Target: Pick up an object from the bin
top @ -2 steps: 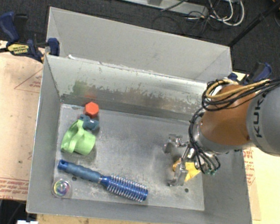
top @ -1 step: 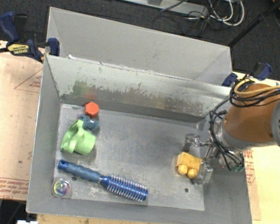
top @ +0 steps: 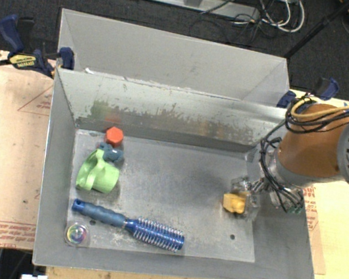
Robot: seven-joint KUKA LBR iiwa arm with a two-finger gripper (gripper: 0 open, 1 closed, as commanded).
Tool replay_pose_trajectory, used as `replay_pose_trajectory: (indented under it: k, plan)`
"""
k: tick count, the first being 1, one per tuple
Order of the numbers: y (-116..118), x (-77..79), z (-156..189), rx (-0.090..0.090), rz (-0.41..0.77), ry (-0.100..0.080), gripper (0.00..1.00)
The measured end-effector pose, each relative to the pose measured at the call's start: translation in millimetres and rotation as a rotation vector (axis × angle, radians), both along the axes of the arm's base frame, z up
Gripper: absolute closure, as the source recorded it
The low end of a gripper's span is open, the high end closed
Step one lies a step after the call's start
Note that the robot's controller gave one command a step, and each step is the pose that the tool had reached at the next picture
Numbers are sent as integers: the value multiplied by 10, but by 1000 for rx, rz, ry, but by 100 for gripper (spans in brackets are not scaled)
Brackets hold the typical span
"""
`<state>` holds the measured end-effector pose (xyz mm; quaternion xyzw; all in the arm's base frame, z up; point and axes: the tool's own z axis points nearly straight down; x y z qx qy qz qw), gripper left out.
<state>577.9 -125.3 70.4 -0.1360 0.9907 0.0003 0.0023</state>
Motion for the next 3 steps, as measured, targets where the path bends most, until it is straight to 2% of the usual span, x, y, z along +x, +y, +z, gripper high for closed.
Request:
replay_pose_trajectory:
  k: [1, 2, 3]
  plan:
    - [351, -191, 1206, -2, 63, -6, 100]
    - [589, -405, 4049, -3, 69, -9, 100]
    - [689, -1007, 2223, 1, 68, 13, 100]
